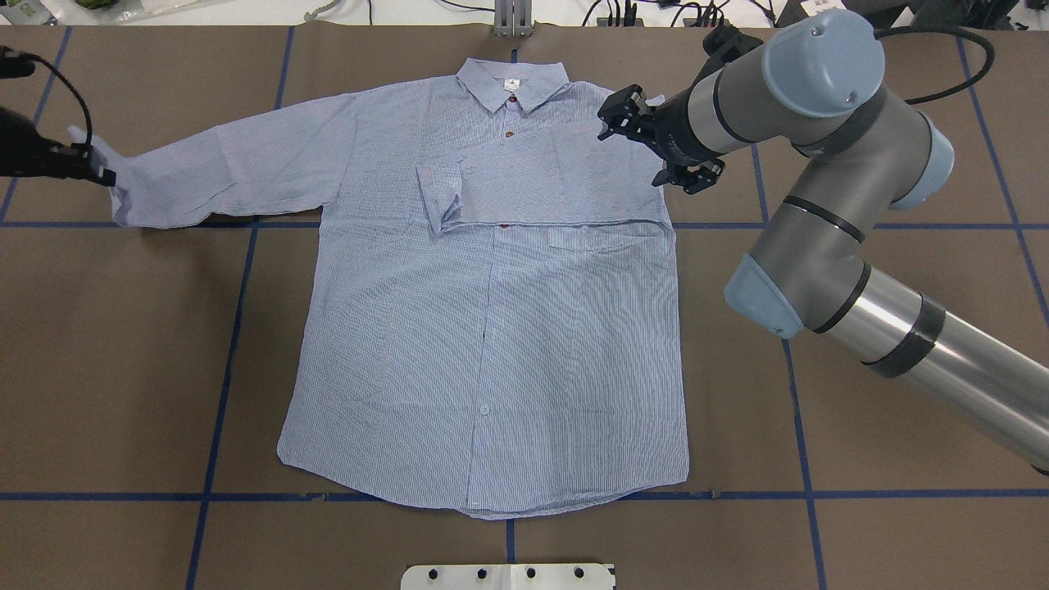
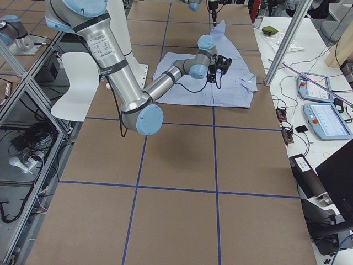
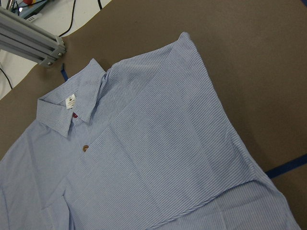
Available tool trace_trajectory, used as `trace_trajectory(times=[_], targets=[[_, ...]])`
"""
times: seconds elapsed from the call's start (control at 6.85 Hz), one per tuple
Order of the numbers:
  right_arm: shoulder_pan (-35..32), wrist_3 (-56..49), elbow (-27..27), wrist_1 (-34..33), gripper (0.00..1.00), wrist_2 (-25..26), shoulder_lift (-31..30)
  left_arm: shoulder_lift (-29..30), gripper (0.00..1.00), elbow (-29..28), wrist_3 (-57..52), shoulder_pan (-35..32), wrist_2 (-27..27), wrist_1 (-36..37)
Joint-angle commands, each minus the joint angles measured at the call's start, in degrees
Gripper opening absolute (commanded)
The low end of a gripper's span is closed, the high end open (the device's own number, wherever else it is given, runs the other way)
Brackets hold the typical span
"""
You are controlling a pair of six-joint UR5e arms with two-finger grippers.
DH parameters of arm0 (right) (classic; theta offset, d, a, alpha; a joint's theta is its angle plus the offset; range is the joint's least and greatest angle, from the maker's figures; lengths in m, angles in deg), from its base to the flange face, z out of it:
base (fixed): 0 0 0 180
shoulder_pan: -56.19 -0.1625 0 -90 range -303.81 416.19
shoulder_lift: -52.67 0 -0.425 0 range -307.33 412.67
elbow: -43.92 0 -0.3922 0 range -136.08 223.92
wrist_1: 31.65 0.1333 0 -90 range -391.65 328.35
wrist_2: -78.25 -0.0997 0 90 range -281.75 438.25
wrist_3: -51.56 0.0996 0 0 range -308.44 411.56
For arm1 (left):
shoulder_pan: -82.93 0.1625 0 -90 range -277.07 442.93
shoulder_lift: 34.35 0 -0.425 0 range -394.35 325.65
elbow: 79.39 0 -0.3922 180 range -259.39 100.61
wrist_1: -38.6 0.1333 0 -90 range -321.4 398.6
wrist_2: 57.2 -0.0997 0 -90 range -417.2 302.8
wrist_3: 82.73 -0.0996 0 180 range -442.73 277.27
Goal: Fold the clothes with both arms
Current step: 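Fold the other sleeve across with the left gripper while the right gripper withdraws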
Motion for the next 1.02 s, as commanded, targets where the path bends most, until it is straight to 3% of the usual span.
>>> trace_trajectory(times=[0.0, 0.15, 0.44, 0.88], targets=[[-4.1, -9.0, 0.8, 0.6, 1.00, -3.5, -5.9, 11.2, 0.00, 1.4, 16.4, 9.6, -4.7, 2.5], [-4.6, -12.7, 1.9, 0.7, 1.00, -3.5, -9.0, 17.6, 0.00, 0.3, 25.0, 15.8, -8.9, 3.1], [-4.7, -13.8, 1.3, 0.7, 1.00, -3.1, -9.7, 31.3, 0.00, -8.2, 37.4, 20.0, -13.4, 3.0], [-4.6, -13.9, 1.4, 0.7, 1.00, -2.6, -10.1, 34.4, 0.00, -12.1, 40.1, 24.6, -20.0, 2.4]])
